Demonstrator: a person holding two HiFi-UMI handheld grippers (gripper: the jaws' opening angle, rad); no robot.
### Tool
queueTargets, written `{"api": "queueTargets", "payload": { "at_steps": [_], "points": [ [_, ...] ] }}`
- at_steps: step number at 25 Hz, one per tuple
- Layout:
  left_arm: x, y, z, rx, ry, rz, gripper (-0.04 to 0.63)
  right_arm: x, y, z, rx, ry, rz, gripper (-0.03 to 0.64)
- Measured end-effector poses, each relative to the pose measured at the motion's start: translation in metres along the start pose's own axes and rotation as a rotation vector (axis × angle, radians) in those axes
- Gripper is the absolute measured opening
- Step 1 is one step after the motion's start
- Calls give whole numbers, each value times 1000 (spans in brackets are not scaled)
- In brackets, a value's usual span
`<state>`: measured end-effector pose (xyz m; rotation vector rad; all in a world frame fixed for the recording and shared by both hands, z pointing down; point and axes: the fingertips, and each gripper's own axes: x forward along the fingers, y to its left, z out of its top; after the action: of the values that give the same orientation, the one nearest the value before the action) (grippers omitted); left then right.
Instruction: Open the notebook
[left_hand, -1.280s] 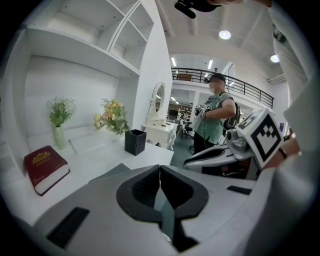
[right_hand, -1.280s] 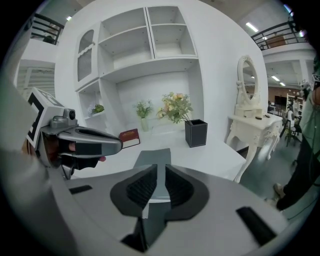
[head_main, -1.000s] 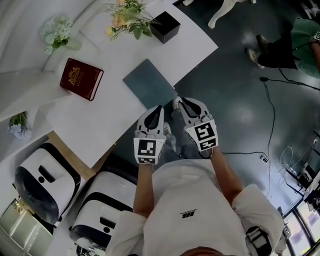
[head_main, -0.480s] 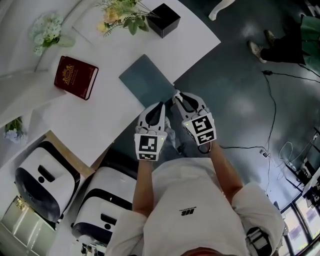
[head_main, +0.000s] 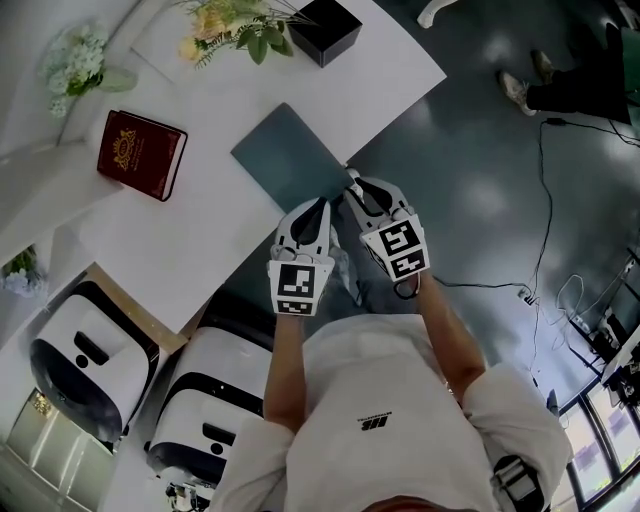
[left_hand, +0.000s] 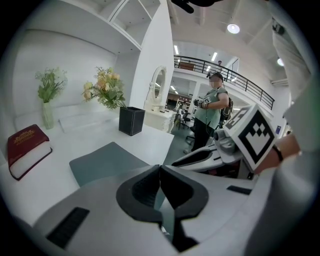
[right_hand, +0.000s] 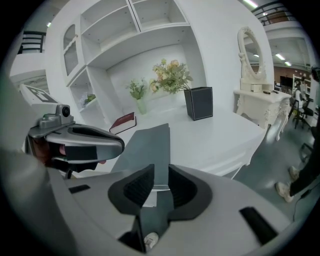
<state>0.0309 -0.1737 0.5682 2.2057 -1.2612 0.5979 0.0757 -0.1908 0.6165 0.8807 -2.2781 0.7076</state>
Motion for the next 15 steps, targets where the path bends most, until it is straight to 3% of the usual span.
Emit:
{"api": "queueTargets", "payload": {
  "at_steps": [15],
  "points": [
    [10,8,-9,-23,21,8,0,28,-2,-19,53,67,52,138]
  ]
}}
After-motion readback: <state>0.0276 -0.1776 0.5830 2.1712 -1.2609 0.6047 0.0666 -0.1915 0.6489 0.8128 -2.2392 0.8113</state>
